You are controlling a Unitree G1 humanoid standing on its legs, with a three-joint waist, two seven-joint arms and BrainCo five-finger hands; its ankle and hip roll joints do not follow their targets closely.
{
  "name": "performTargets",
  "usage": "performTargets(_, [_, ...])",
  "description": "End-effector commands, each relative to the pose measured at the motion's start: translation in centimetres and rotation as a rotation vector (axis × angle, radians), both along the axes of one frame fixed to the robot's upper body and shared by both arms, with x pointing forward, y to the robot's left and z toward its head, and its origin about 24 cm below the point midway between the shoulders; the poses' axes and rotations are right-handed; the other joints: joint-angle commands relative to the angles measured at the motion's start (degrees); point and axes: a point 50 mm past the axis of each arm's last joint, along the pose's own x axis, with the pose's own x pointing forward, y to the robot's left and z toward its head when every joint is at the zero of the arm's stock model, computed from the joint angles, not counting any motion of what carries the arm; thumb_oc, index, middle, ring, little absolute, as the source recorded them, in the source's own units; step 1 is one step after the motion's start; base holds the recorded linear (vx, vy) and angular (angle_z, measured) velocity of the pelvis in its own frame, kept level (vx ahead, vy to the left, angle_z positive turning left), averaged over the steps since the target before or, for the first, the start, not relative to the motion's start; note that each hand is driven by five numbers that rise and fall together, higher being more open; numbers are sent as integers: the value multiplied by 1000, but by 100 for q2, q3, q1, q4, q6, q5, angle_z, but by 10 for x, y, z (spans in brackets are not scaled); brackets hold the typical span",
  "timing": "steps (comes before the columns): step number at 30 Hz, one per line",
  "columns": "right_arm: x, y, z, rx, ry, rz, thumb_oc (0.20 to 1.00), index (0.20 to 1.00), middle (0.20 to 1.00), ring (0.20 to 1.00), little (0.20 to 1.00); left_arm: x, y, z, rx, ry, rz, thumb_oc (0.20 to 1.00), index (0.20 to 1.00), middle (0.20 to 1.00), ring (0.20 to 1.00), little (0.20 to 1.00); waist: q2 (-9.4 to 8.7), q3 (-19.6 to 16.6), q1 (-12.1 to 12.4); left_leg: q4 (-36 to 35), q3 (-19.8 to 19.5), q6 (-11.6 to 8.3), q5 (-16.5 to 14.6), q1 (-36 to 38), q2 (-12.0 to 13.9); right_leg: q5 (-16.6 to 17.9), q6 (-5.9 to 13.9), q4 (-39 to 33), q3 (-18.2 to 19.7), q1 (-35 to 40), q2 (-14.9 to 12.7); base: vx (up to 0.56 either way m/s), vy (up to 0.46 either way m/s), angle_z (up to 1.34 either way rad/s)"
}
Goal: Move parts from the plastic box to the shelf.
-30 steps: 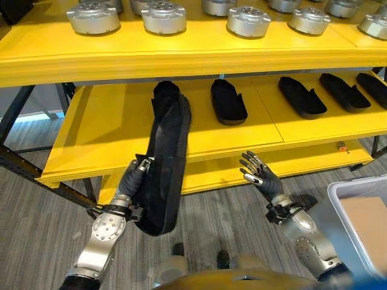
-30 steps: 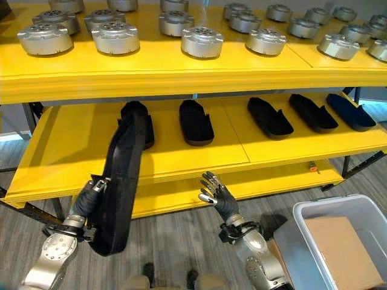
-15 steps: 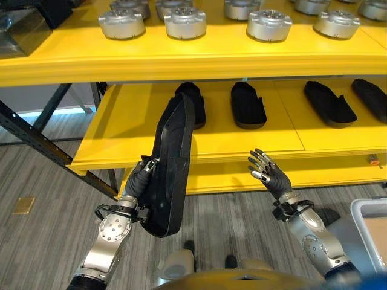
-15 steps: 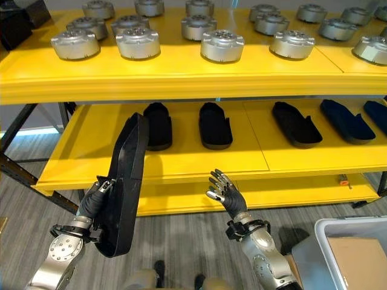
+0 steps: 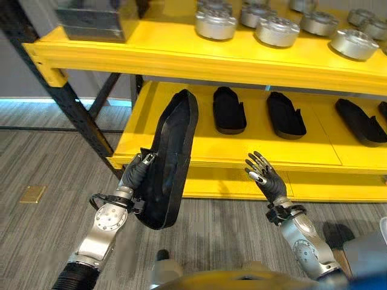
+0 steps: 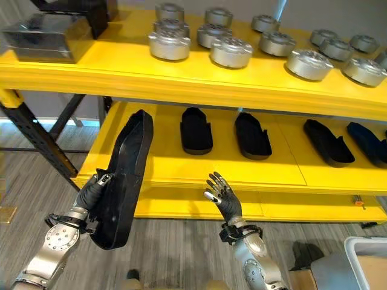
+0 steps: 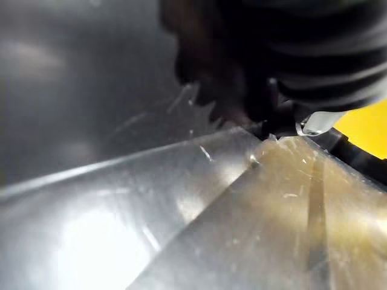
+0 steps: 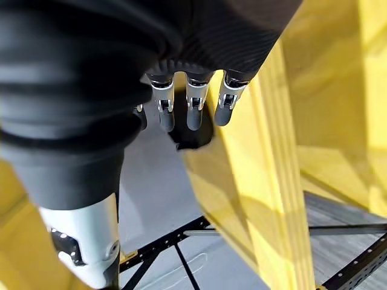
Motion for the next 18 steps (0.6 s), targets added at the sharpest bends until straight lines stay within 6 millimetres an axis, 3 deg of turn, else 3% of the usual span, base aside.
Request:
performTargets(1, [6, -24, 23, -43, -113, -37, 1000, 1000, 1000, 1000, 1000, 8, -13, 35, -95, -204, -37, 200, 200, 200, 200, 200, 394, -50, -111, 39, -229, -41, 152, -221, 426, -61, 334, 49, -30, 63, 62, 29, 271, 2])
performTargets(4, [12, -11, 25, -36, -129, 7, 1000, 1000, 1000, 1000, 1000, 14, -2, 50, -60, -275, 19, 200, 200, 200, 200, 200, 300, 14, -13, 360, 91, 67, -149, -406, 340, 330, 473, -204, 7, -170, -189, -45, 291, -2])
performTargets(6, [17, -5, 28, -35, -145, 31, 1000, 1000, 1000, 1000, 1000, 17, 1, 54, -55, -302, 42, 200, 200, 200, 200, 200, 277, 70, 64, 417, 220, 81, -216, -412, 378, 467, 511, -178, -175, -311, -267, -129, 113, -69])
performTargets(7, [28, 10, 38, -31, -187, 79, 1000, 1000, 1000, 1000, 1000, 24, 4, 66, -69, -358, 75, 200, 200, 200, 200, 200, 254, 268, 260, 493, 494, 78, -306, -416, 482, 964, 577, 2, -942, -694, -578, -187, 95, -141])
performTargets(8, [29, 13, 40, -24, -194, 87, 1000, 1000, 1000, 1000, 1000, 27, 6, 69, -65, -371, 80, 200, 200, 200, 200, 200, 239, 328, 258, 520, 520, 101, -318, -449, 470, 1023, 595, 19, -1019, -724, -595, -186, 92, -145])
performTargets(9, [29, 13, 40, -24, -195, 87, 1000, 1000, 1000, 1000, 1000, 27, 6, 69, -64, -372, 80, 200, 200, 200, 200, 200, 239, 328, 257, 521, 518, 102, -318, -451, 469, 1023, 595, 19, -1020, -723, -596, -36, 8, -94])
performTargets(10, [26, 13, 39, -15, -190, 100, 1000, 1000, 1000, 1000, 1000, 33, 6, 72, -61, -385, 85, 200, 200, 200, 200, 200, 181, 404, 188, 743, 451, 107, -364, -629, 477, 853, 551, -99, -793, -649, -426, -11, -13, -20])
performTargets(13, [27, 16, 41, -30, -194, 134, 1000, 1000, 1000, 1000, 1000, 45, 4, 82, -66, -429, 100, 200, 200, 200, 200, 200, 80, 527, 156, 991, 381, 3, -308, -921, 538, 770, 468, -161, -823, -699, -398, -31, -35, 12])
performTargets(18, [28, 15, 45, -41, -205, 155, 1000, 1000, 1000, 1000, 1000, 69, -1, 98, -63, -482, 134, 200, 200, 200, 200, 200, 75, 778, -36, 1219, 269, -105, -259, -1314, 659, 628, 422, 92, -747, -1063, -330, -56, -22, 3])
